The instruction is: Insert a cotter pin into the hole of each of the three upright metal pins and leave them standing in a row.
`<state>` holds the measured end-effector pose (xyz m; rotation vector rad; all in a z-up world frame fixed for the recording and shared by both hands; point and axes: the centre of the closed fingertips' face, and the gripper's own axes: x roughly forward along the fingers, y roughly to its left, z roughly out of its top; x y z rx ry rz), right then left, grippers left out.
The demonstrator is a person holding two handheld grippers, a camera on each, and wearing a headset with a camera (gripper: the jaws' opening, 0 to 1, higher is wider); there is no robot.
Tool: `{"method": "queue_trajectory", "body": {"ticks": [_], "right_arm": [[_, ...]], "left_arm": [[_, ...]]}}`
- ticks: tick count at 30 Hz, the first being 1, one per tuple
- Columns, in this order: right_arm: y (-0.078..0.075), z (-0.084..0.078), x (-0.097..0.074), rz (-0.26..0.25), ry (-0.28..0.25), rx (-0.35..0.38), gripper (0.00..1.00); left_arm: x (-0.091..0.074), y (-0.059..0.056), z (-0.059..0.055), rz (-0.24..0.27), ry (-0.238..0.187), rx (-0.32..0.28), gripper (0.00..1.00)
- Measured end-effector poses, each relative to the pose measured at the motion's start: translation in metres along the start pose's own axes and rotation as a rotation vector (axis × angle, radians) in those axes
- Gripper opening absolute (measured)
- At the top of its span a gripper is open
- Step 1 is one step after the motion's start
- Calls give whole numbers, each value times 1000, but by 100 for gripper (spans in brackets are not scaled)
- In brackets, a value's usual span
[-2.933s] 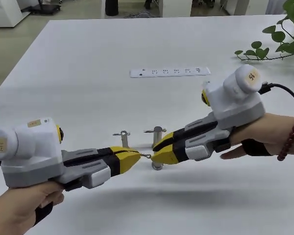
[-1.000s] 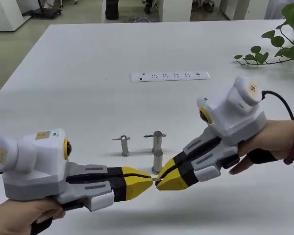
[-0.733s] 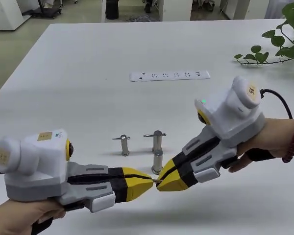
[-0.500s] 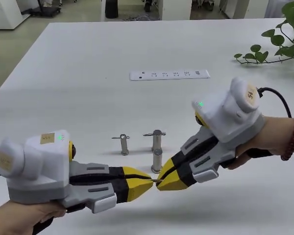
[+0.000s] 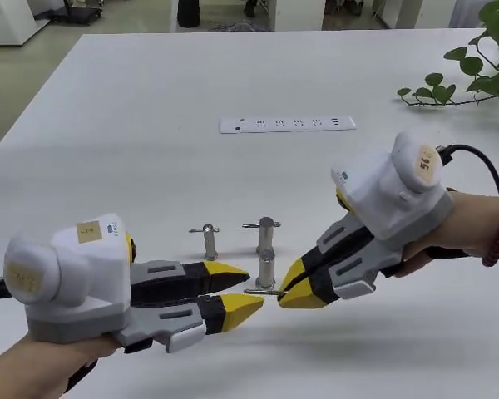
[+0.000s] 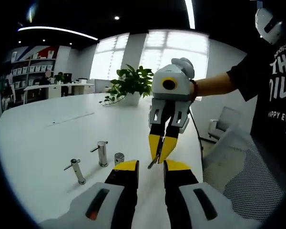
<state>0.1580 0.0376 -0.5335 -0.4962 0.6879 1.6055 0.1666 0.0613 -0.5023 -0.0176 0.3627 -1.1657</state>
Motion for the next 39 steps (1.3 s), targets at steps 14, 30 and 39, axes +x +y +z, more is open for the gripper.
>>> {"method": "queue_trajectory", "body": {"ticks": [14,30,39], "right_arm": [[-28,-18,-9,-94,39,32,0],[-52,-39,-13,-119,77,36,0],[-58,-45,-13,-122,90,32,0]], "left_arm": [[15,38,-16,217,50,80,30],[37,55,-36,318,112,75,29],[50,60,-39,328,148,101,27]]}}
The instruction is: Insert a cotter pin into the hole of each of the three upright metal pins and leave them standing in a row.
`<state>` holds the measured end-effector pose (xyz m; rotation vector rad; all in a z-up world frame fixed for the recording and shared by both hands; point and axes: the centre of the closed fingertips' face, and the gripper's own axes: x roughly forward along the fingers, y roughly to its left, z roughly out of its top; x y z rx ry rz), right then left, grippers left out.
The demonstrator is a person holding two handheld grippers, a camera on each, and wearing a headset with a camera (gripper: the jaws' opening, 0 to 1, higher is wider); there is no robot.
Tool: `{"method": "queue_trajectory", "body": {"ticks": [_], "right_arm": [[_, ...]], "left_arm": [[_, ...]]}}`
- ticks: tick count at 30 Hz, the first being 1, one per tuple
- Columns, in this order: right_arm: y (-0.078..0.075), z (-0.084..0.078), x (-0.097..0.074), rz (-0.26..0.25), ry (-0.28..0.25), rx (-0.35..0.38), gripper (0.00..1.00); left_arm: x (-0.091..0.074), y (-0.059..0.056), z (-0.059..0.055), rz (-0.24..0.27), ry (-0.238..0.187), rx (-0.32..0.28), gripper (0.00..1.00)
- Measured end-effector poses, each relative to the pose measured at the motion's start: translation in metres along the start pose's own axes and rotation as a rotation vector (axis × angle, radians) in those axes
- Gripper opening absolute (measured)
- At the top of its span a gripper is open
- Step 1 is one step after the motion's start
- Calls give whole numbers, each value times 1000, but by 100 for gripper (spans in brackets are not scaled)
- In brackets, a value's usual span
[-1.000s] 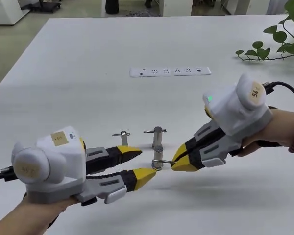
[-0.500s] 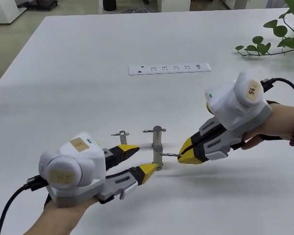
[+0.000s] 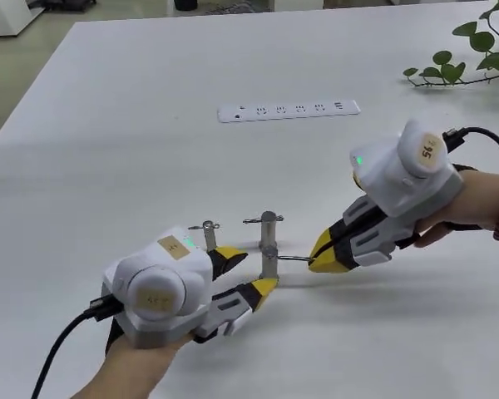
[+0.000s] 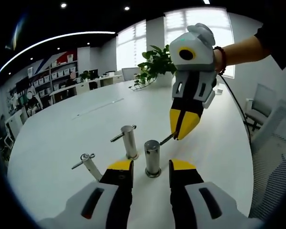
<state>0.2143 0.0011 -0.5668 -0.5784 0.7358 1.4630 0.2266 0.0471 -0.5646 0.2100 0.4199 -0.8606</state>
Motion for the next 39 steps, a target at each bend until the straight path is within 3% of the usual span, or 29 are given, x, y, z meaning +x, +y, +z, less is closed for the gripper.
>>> {"method": "queue_trajectory", "body": {"ticks": [13,25,31,39], "right_arm": [[-4,-2,2,6,12,-22,0],[-6,2,0,9,0,-42,0],[-6,3,0,12,2,-58,0],[-7,4,2,21,15,-90,0]], "left_arm": [[16,0,-7,9,30,-34,21],[24,-4,-15,60,69,-84,16],[24,0,-17,86,76,-103,11],[24,-1,-17,72,79,-75,10]]}}
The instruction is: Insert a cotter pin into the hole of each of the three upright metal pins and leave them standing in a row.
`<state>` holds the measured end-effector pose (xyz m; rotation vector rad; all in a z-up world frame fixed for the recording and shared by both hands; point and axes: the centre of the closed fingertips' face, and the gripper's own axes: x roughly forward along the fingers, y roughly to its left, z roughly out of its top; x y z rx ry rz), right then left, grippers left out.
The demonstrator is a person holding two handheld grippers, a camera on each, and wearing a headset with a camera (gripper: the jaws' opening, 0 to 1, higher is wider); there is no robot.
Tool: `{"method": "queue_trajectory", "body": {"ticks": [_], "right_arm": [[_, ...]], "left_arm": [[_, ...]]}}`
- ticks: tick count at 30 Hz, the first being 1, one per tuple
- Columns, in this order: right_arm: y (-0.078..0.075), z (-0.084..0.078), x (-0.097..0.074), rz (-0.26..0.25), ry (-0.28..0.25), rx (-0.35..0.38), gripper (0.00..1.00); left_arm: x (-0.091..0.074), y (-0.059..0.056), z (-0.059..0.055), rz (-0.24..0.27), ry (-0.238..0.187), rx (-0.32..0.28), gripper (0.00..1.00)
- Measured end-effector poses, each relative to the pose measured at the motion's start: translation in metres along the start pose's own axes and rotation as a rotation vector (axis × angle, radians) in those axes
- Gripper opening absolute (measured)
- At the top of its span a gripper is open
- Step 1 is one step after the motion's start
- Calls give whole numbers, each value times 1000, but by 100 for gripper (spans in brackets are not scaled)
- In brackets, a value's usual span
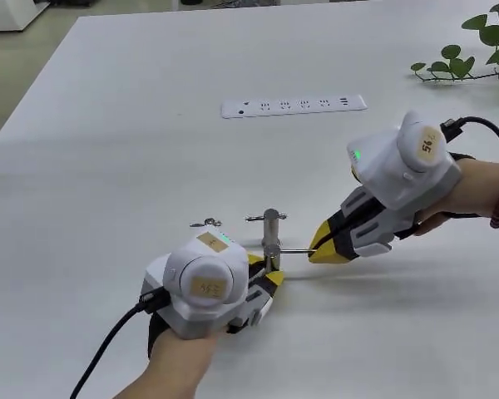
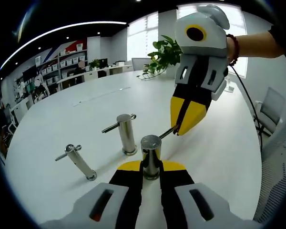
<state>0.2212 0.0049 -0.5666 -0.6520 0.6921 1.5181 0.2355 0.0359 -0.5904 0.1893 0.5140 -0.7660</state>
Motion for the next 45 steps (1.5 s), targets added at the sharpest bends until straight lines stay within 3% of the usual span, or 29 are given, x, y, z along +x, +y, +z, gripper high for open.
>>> {"method": "queue_trajectory", "body": {"ticks": [10,31,40,45], "right_arm": [[0,9,4,13,-5,-27,0],[-5,13,15,5,2,4,0],[-8,17,19,-33,5,15,0],[-6,20,17,-40,-1,38,10]], "left_arm": [[1,-2,0,-47,1,25,10],[2,-2,0,-36,-14,-19,10],[3,-1,0,-36,-16,-29,10],[3,-2,0,-37,-15,-31,10]]}}
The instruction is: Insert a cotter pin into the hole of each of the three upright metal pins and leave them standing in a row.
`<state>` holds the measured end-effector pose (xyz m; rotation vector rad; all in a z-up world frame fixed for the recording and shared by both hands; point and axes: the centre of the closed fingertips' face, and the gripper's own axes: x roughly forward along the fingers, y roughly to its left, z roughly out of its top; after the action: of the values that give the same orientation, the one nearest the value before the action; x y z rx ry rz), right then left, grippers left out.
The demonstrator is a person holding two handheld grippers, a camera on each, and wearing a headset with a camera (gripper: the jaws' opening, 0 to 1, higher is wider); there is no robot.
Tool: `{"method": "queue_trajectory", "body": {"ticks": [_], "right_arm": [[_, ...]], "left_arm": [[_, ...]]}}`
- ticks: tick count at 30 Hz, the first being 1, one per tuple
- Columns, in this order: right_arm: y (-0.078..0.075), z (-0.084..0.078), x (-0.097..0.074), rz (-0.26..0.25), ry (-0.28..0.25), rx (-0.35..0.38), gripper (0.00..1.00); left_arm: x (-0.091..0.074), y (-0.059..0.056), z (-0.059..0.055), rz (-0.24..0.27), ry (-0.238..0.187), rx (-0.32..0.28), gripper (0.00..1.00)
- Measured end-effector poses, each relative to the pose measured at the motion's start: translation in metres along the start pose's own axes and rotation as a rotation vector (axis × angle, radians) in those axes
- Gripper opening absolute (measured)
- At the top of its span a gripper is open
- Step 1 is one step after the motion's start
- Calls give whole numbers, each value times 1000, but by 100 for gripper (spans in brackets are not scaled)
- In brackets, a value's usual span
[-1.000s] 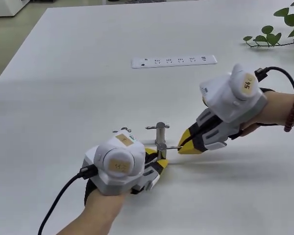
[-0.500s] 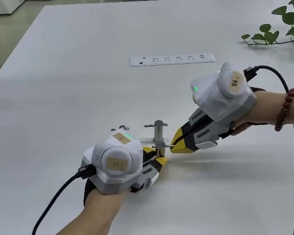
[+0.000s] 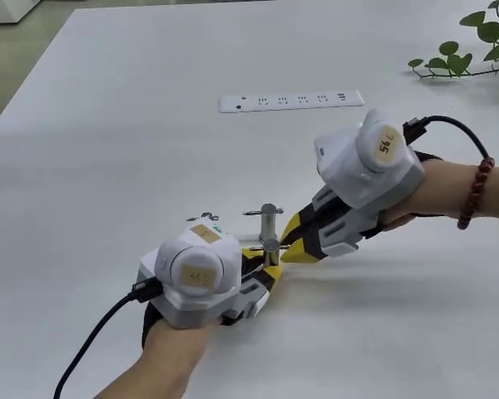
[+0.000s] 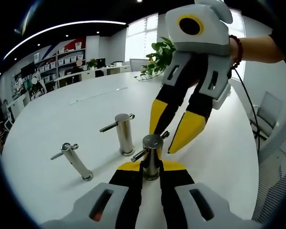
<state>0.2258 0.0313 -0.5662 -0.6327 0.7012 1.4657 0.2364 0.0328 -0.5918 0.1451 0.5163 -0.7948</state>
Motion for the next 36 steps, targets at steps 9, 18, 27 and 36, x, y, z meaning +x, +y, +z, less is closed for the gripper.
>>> {"method": "queue_trajectory", "body": {"ticks": [9,18,27,36], "right_arm": [[4,0,-14,-26,-11,-2,10],[7,0,-15,-37,3,-18,2],[4,2,-13,-53,8,-30,0],[2,5,-11,-51,3,-36,0]], "left_arm": [[0,0,0,8,-5,0,10],[0,0,0,6,-4,-8,11],[0,0,0,2,-4,-20,11],[0,0,0,-1,-3,-20,11]]}}
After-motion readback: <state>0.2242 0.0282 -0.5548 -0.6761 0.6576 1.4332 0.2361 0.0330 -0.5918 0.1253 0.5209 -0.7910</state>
